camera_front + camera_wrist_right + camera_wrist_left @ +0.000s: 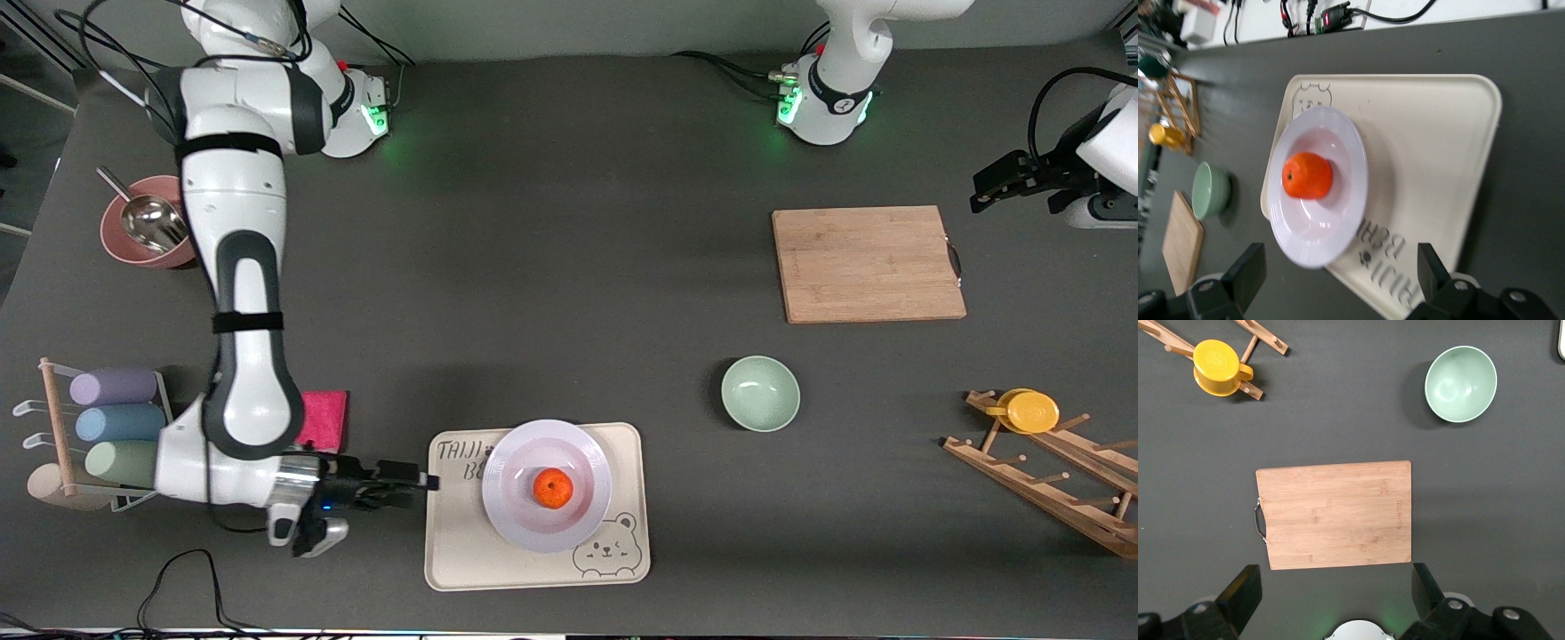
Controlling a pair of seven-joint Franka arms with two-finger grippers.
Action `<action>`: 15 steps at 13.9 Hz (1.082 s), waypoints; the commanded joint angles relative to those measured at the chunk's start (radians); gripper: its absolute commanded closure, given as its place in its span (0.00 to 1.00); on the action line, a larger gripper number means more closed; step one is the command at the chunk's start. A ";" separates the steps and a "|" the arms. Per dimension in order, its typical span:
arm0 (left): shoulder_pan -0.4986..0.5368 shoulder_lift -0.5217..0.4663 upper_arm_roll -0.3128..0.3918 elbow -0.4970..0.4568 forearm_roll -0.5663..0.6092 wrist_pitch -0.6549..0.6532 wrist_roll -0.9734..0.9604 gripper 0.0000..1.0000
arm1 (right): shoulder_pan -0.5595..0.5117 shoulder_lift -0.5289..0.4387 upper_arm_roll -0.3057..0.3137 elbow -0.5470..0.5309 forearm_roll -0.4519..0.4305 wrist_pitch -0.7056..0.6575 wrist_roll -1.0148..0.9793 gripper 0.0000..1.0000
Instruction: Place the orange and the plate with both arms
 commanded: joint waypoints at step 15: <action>-0.008 -0.017 -0.004 -0.006 0.014 0.003 -0.002 0.00 | -0.287 -0.952 0.345 -0.528 -1.142 -0.286 0.362 0.00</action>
